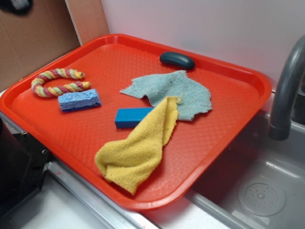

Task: Grab the multicolored rope.

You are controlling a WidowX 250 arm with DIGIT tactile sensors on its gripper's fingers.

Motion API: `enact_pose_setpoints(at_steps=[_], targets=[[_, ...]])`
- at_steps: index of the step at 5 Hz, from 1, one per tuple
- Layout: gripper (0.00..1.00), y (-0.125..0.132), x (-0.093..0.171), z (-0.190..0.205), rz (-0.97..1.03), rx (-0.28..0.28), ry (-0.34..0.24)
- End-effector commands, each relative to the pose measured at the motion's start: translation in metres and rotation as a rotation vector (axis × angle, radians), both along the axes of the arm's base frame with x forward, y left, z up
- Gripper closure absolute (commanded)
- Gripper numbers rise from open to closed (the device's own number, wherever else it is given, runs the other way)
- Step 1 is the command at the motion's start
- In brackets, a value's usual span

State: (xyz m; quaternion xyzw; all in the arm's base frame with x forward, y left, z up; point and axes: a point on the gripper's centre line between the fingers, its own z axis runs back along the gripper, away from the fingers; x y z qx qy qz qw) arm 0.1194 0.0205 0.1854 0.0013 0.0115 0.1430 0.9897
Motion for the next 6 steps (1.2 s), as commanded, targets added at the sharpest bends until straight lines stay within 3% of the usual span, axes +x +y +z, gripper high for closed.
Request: enact_pose_setpoints(at_steps=[1, 2, 4, 5, 6], targets=[[0.00, 0.042, 0.041, -0.043, 0.495, 0.085, -0.182], [0.00, 0.060, 0.033, -0.071, 0.745, 0.089, -0.117], [0.00, 0.060, 0.033, -0.071, 0.745, 0.089, -0.117], [0.00, 0.083, 0.026, -0.111, 0.864, 0.109, -0.123], [0.00, 0.102, 0.019, -0.136, 1.009, 0.181, -0.128]])
